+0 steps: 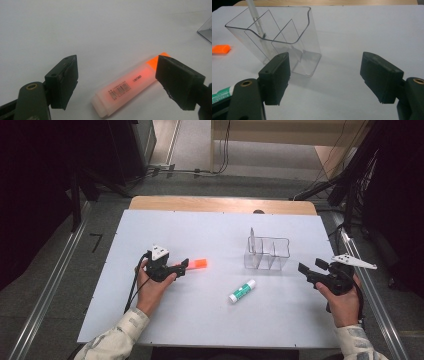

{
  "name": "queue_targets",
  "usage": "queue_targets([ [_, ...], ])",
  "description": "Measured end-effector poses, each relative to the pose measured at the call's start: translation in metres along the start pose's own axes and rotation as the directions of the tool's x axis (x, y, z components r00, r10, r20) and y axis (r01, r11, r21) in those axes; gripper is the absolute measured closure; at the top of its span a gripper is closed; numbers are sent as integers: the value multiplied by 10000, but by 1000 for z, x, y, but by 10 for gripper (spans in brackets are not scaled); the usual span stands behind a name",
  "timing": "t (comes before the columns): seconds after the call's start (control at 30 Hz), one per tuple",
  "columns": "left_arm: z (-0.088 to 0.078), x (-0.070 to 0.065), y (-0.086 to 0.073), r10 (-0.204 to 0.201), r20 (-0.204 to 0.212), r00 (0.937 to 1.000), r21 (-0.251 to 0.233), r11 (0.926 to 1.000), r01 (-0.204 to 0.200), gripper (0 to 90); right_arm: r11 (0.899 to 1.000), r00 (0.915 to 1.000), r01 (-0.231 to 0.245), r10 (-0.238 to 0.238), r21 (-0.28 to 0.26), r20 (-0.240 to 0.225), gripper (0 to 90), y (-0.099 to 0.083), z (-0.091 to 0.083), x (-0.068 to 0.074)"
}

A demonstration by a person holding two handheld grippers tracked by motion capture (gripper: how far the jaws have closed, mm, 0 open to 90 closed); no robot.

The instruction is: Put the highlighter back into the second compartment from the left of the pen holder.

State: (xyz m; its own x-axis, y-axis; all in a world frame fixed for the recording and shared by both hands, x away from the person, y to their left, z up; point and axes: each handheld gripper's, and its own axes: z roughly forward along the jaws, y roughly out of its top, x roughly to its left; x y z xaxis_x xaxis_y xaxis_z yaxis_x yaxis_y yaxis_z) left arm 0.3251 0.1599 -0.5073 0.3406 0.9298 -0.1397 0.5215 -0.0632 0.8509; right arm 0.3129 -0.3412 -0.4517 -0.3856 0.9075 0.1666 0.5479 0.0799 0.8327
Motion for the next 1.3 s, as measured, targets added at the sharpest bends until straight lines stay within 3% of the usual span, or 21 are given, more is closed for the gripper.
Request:
queue_targets([
  [0.47,11,-8,3,160,490,9987,96,9998,-165,196,10000,10000,-14,14,8,-21,229,0,0,0],
  [1.3,29,-23,7,536,799,9954,376,9977,-568,200,10000,10000,13,-13,-10,-31,228,0,0,0],
])
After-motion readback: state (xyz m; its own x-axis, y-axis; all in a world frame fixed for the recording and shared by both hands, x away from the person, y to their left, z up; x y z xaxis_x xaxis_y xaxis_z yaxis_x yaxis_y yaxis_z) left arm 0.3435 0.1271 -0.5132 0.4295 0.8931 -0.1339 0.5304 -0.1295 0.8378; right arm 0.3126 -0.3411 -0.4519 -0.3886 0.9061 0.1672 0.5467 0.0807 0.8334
